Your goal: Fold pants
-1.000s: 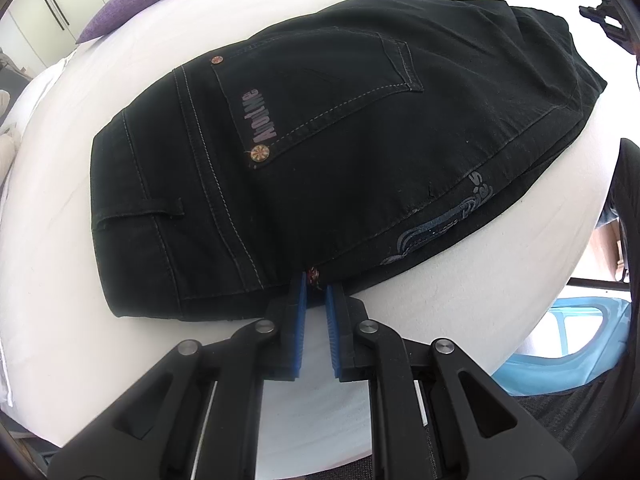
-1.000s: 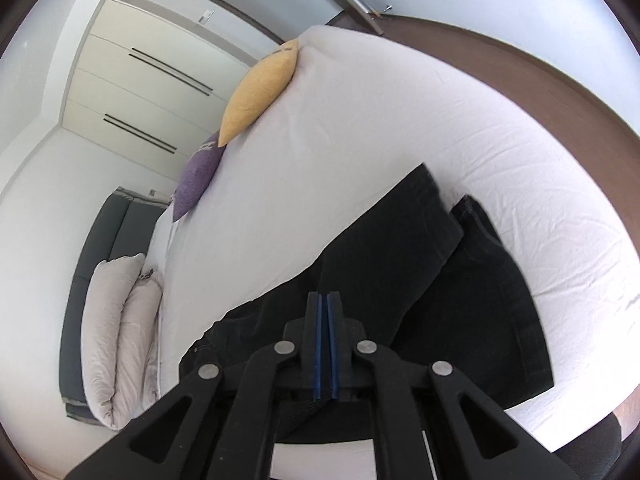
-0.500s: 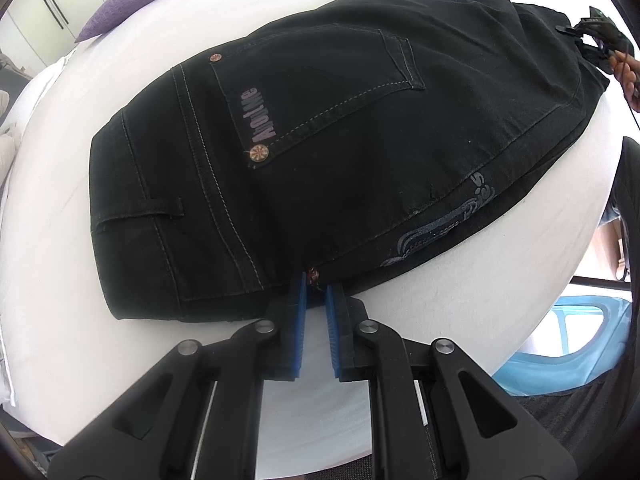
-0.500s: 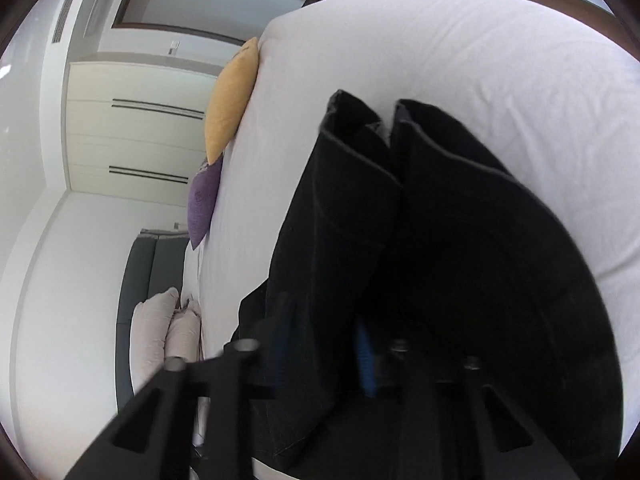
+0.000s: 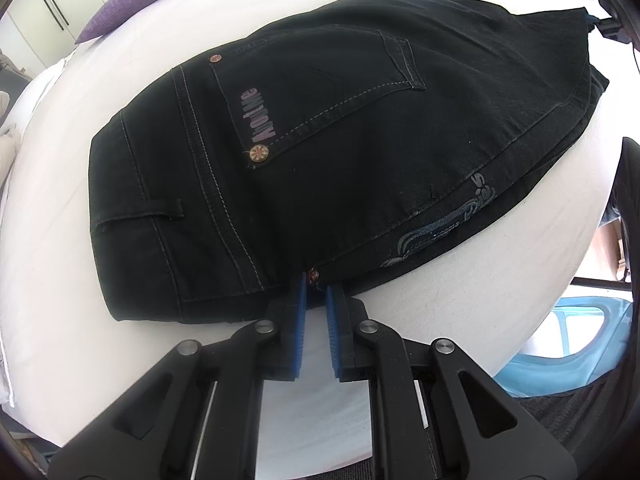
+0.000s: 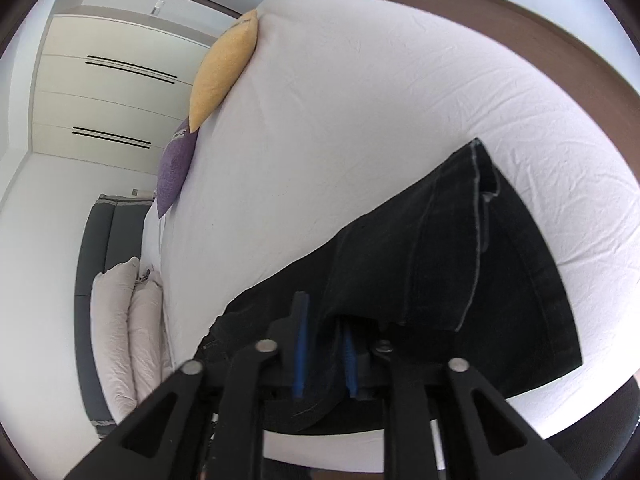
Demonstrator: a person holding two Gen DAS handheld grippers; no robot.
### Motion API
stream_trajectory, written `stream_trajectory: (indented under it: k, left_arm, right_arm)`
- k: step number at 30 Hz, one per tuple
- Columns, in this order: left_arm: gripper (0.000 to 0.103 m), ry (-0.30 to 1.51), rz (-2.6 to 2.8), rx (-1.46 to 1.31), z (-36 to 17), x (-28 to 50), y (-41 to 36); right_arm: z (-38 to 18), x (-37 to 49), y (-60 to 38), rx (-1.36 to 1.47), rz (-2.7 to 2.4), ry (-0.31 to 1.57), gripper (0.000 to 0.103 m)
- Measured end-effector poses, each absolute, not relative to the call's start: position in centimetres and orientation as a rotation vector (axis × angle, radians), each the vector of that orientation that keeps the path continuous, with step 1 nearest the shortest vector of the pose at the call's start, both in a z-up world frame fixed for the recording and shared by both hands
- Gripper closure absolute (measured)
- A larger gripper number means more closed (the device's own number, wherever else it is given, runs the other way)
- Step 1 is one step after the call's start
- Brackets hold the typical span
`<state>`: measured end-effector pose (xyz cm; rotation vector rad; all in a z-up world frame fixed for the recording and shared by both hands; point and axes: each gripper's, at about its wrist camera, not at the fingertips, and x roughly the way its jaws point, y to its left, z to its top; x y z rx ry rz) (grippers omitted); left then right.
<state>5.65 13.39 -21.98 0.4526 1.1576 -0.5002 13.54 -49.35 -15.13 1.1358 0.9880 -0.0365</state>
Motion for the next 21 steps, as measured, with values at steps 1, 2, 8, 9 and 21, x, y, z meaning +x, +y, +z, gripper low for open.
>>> stream_trajectory:
  k: [1,2,8,9,21]
  left_arm:
    - [0.092,1.158,-0.499,0.454,-21.9,5.6,13.4]
    - [0.092,1.158,-0.497,0.455,-21.9,5.6,13.3]
    - [0.092,1.158,-0.5,0.45,-22.0,5.6,13.4]
    - [0.092,1.16,-0.501,0.449,-22.0,5.7,13.4]
    - [0.092,1.184,-0.48,0.492,-21.9,6.0,12.0]
  right_arm:
    - [-15.3,13.3,-49.9,1.173,-0.041,0.965,0.032]
    - [-15.5,13.0,-50.3,1.195,-0.053,0.938,0.025]
    - [-17.4,7.0,-54.9,1.267,-0.138,0.714,0.025]
    - [-17.7,5.8,-55.6,1.269,-0.156,0.675,0.025]
    - [-20.5,1.9,-54.8,0.715,-0.035,0.774,0.034]
